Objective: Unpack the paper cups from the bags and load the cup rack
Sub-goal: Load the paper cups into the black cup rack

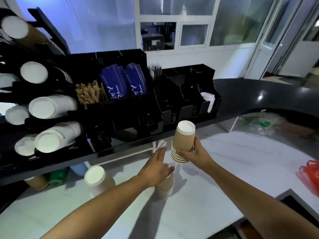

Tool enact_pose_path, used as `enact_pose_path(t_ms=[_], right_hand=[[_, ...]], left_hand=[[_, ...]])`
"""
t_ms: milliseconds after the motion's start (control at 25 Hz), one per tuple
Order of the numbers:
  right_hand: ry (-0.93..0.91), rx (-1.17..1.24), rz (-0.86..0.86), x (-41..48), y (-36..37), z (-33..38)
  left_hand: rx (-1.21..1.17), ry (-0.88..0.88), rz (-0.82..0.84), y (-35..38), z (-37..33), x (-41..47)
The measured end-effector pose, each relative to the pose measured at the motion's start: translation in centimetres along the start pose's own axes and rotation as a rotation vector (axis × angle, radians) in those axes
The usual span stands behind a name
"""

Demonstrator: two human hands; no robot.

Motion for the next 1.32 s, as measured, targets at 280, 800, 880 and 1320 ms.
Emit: enact_pose_path(t_ms=[280, 800, 880, 1320], right_hand=[[-0.255, 0.045, 0.103, 2.7, 4.1, 14.9], [-0.758, 0.106, 0.228, 0.2, 27.6, 42.3], [-0.83, 0.089, 0.216, -0.3, 29.8, 45.5], [-0.938, 0.0, -0.039, 5.1, 34.6, 52.1]], left_hand=[[-0.283, 0.113, -0.353, -16.4, -2.4, -2.1], [-0.16, 0.05, -0.858, -42.9, 11.4, -19.0], [-0.064, 0.022, -0.911, -46.2, 13.4, -20.4], [0.159, -0.203, -0.846, -46.3, 25.3, -20.5]])
Point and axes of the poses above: each hand's wrist, its own x-axis towards the middle knuckle, its own y-axis out of the palm, z = x × y, the point moved 6 cm from there along x, towards the middle knuckle, and after that the axes turned 5 degrees about x, right-handed, at the moved point
